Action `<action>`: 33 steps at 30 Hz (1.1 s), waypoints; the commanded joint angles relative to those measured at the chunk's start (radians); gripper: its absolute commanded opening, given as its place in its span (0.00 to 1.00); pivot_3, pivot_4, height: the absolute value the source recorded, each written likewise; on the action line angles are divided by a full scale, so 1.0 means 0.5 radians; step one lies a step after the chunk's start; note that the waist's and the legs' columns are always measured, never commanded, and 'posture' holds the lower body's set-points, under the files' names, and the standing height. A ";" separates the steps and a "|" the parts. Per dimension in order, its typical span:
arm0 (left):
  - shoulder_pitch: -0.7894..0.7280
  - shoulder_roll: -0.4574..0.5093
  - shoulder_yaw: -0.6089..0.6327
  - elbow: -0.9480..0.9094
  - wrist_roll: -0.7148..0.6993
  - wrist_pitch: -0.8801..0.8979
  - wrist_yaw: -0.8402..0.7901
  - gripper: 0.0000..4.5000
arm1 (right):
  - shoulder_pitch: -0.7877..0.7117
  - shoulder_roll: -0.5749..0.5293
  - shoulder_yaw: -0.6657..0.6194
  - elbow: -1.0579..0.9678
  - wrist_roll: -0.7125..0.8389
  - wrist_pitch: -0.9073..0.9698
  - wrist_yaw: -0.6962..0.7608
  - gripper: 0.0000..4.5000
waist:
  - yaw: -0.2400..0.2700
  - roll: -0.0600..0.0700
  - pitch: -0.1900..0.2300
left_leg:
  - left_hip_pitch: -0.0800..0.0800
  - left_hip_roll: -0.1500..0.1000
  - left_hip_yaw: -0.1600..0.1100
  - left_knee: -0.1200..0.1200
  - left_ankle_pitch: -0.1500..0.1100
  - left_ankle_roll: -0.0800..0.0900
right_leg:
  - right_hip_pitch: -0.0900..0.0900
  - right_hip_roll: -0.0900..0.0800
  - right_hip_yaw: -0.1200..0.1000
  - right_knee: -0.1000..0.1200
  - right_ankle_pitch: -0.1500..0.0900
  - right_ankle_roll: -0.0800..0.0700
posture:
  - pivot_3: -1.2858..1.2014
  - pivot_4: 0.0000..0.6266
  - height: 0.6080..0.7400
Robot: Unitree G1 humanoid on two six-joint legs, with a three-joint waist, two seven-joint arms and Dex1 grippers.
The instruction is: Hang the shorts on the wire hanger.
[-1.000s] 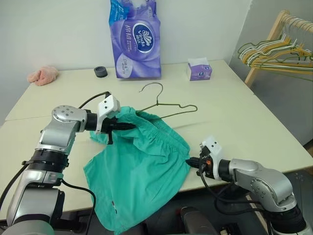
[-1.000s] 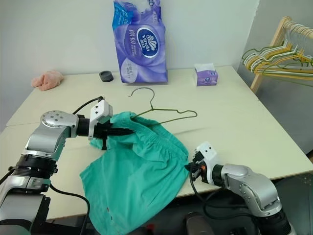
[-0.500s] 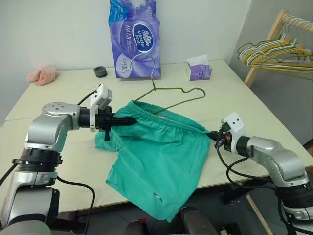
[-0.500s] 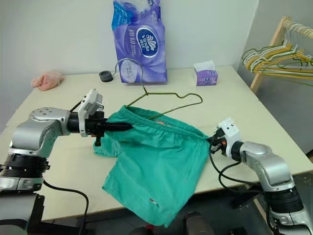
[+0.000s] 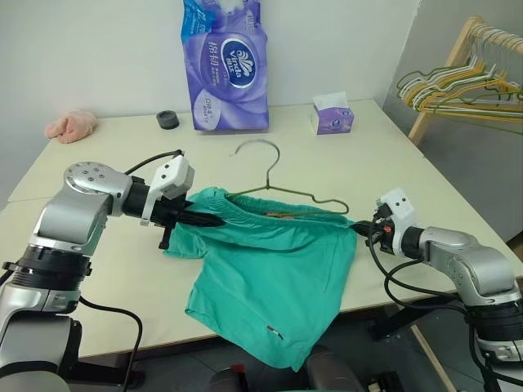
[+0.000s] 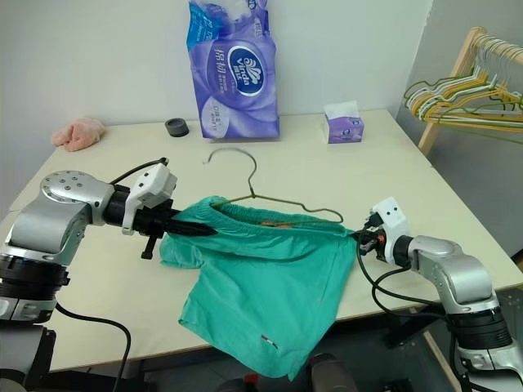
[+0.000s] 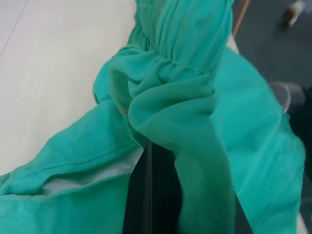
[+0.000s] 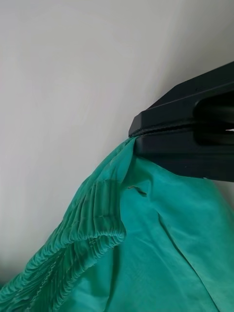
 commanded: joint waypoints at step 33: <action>-0.056 -0.221 -0.067 0.381 0.441 -0.570 0.227 0.00 | -0.568 -0.308 0.395 -0.538 -0.130 -0.062 0.327 0.01 | -0.031 0.001 0.000 | -0.002 0.002 -0.001 0.000 0.000 0.000 | -0.001 -0.001 -0.001 -0.001 0.000 0.000 | 0.42 0.10 1.00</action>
